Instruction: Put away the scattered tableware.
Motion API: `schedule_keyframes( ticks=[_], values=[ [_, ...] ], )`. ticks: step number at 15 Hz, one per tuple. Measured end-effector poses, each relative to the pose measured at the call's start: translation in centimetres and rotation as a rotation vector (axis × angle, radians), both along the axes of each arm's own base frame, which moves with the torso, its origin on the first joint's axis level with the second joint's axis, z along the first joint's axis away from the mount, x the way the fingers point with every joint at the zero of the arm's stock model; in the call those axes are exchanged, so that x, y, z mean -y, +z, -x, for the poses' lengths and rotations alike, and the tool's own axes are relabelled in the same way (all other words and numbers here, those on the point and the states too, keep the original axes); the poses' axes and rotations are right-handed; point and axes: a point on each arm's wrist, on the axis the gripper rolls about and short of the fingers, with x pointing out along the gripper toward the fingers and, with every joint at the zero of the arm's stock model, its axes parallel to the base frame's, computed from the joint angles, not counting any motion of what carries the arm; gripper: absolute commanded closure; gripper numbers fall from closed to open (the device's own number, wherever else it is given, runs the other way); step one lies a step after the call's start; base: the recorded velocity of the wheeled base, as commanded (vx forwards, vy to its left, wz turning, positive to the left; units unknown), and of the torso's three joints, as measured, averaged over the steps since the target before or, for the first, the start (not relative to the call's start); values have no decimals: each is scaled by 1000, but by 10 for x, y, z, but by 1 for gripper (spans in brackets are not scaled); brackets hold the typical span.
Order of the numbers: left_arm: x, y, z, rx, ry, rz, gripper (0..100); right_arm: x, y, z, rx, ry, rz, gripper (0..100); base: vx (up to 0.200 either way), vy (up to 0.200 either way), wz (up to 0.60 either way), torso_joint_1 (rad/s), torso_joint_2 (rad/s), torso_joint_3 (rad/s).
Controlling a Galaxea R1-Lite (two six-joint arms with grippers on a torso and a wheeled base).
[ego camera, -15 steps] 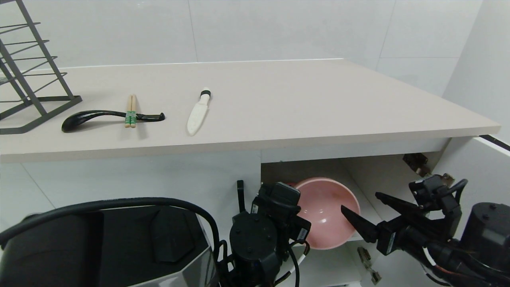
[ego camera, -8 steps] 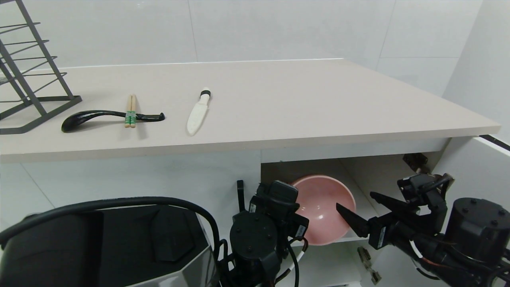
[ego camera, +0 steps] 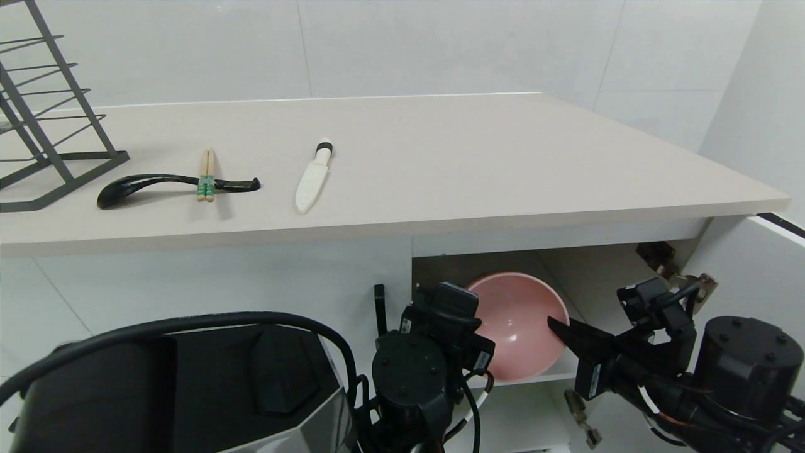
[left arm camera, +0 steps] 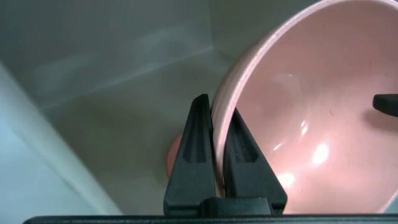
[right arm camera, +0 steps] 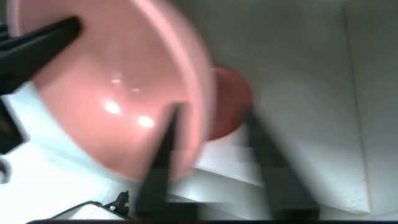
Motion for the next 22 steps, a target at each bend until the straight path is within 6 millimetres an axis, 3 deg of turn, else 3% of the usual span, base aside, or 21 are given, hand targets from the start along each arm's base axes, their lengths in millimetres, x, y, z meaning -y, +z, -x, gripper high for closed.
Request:
schedule_keyframes(
  ticks=[1,8,11,18,22],
  values=[
    [1,-1,1,-2,-2,4,0,-1,0,1,-3,5,2,100,0,0,0,0,0,0],
    [4,-5,5,-7,-22,-11,0,3,0,-1,-3,-5,-1,100,0,0,0,0,0,0],
    [2,-7,26,-29,-66,-41,0,6,-5,-4,-21,-25,10,100,0,0,0,0,0,0],
    [-25,-3,73,-87,-208,-107,0,11,-14,-3,-69,-43,37,100,0,0,0,0,0,0],
    [-42,-6,87,-119,-337,-172,0,13,-17,-2,-81,-51,44,100,0,0,0,0,0,0]
  ],
)
